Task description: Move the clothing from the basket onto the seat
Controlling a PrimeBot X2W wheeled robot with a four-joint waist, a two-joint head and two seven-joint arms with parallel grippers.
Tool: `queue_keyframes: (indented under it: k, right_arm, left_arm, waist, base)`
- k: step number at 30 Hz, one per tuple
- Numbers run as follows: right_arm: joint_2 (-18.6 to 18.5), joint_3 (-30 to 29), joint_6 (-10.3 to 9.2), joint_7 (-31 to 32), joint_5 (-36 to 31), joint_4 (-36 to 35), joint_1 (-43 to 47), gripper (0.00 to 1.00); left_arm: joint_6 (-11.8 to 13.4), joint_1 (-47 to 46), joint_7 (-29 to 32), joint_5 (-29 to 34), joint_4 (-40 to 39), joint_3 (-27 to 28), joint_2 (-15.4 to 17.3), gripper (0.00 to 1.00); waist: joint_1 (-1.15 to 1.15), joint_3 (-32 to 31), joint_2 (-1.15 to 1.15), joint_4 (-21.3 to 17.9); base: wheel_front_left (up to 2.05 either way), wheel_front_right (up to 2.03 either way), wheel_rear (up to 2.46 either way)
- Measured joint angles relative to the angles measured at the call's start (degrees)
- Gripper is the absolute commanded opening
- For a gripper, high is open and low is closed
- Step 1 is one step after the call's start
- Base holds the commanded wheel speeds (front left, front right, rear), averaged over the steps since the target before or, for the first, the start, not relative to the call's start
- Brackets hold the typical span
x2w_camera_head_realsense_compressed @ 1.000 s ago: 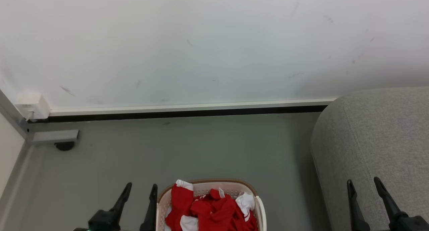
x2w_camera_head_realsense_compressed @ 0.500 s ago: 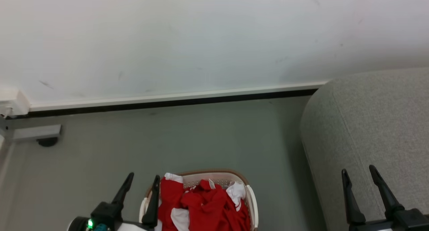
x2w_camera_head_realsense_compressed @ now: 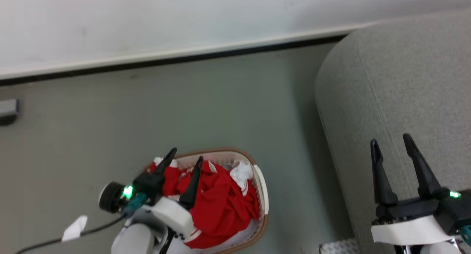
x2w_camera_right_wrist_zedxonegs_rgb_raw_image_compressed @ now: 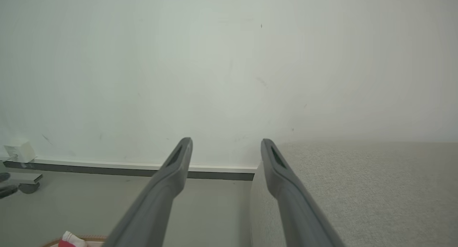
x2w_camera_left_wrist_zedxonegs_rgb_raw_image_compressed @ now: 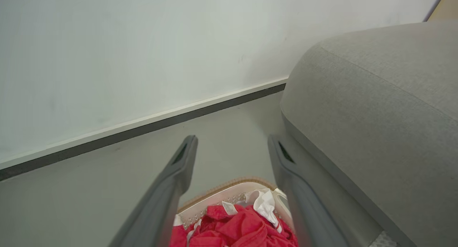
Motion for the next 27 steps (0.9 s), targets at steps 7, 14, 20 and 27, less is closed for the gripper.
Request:
queue_keyframes:
  k: [7, 14, 20, 27]
  right_arm:
    - [0.0, 1.9, 0.00, 0.0, 1.7, -2.6, -6.2, 1.00]
    - [0.0, 3.2, 0.00, 0.0, 2.8, -5.3, -9.6, 1.00]
    - [0.0, 3.3, 0.00, 0.0, 3.8, -6.7, -10.9, 1.00]
    - [0.0, 3.7, 0.00, 0.0, 4.8, -7.7, -11.8, 1.00]
  left_arm:
    - [-0.5, -13.0, 1.2, 1.1, 16.0, -4.4, 0.3, 1.00]
    - [-0.7, -21.5, 7.0, 2.2, 30.5, -7.1, 0.5, 1.00]
    - [-0.8, -26.0, 7.8, 1.6, 37.0, -8.5, 0.7, 1.00]
    - [-0.3, -30.6, 7.5, 1.2, 41.6, -8.8, 1.7, 1.00]
  waist:
    - [0.01, 8.5, 0.00, -2.5]
    - [0.01, 16.7, 0.00, -5.3]
    - [0.01, 22.3, 0.00, -7.5]
    - [0.00, 27.0, 0.00, -8.9]
  base:
    - [0.00, 0.00, 0.00]
    - [0.00, 0.00, 0.00]
    - [0.00, 0.00, 0.00]
    - [0.00, 0.00, 0.00]
